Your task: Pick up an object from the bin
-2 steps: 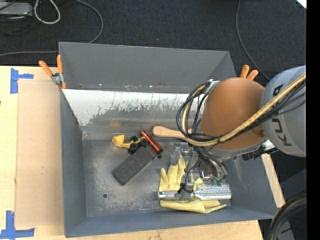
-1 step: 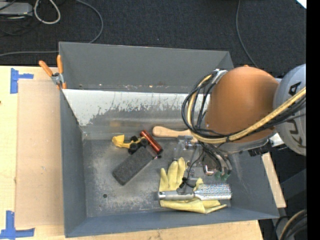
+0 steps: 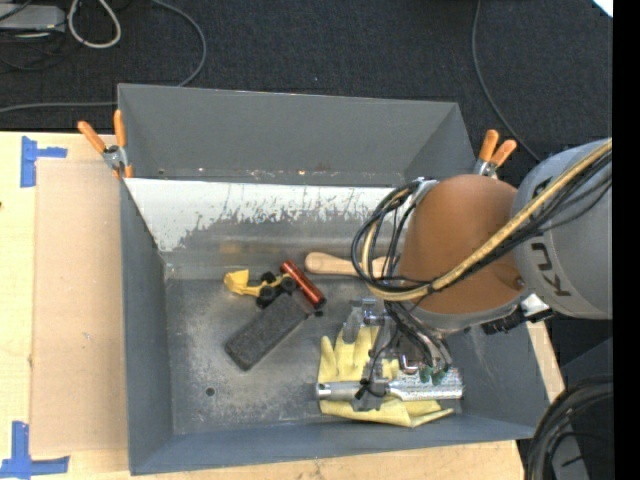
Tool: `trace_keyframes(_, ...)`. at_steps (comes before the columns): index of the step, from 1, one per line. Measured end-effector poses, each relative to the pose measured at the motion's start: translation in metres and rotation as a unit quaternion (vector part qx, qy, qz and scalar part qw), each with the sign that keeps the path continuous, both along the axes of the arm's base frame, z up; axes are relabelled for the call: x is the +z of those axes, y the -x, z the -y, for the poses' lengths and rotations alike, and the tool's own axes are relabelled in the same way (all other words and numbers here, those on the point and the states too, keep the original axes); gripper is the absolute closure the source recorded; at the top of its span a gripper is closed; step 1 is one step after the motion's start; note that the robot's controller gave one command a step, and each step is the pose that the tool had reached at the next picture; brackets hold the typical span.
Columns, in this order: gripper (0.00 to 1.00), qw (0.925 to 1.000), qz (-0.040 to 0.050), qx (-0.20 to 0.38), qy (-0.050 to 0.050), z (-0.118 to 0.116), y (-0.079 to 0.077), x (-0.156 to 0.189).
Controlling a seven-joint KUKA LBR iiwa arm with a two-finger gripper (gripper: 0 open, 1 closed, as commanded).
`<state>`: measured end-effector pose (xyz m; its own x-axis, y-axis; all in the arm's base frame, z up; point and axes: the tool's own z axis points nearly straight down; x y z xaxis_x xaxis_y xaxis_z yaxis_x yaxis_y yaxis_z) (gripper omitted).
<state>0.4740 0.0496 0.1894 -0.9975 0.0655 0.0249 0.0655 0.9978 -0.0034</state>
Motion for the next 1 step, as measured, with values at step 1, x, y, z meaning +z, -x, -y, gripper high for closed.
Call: trace_keyframes(1,0.00,0.9998,0.0140,-0.013,-0.002,-0.0154,0.0001,0.0178)
